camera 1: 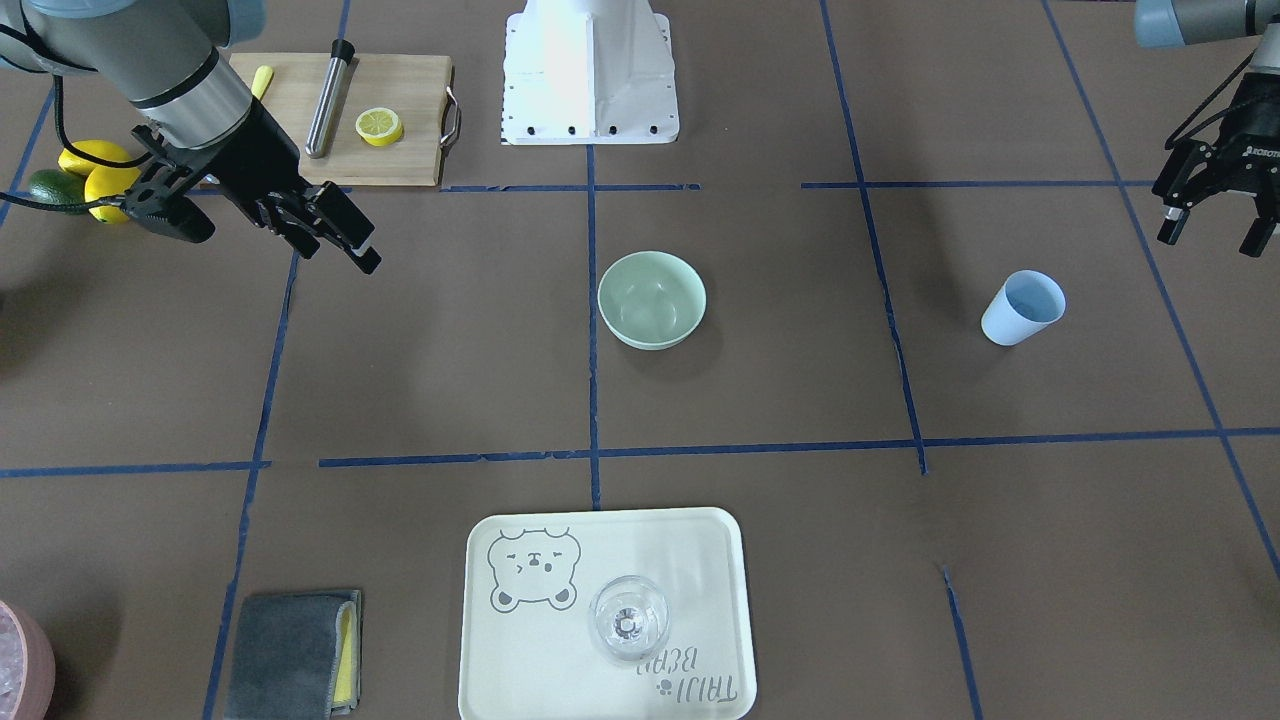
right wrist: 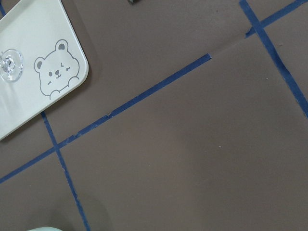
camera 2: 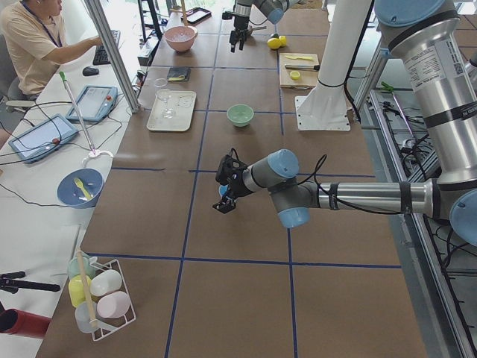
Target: Pour ice into bowl
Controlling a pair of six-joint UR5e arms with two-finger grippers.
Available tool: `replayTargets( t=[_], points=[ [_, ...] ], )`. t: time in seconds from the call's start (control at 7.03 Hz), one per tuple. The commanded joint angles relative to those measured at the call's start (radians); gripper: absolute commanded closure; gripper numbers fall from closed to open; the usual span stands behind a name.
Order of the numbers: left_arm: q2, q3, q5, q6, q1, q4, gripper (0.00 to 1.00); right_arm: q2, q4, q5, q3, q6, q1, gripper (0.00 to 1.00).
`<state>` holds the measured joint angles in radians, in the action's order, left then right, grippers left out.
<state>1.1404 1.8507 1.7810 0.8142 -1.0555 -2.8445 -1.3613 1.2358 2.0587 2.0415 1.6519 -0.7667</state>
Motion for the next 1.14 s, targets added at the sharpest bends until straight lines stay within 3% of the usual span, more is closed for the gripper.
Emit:
replayTargets(
  t=[0.0, 0.28, 1.0],
  points=[
    [-0.1, -0.01, -0.139, 0.017, 0.095, -0.149, 0.01, -0.004, -0.004, 0.0, 0.0, -0.003, 0.0, 0.0],
    [-0.11, -0.021, -0.278, 0.122, 0.216, -0.154, 0.01, -0.004, -0.004, -0.002, 0.0, -0.001, 0.0, 0.0],
    [-0.131, -0.088, -0.815, 0.359, 0.66, -0.164, 0.01, -0.007, -0.004, -0.009, 0.003, -0.001, 0.0, 0.0]
  ],
)
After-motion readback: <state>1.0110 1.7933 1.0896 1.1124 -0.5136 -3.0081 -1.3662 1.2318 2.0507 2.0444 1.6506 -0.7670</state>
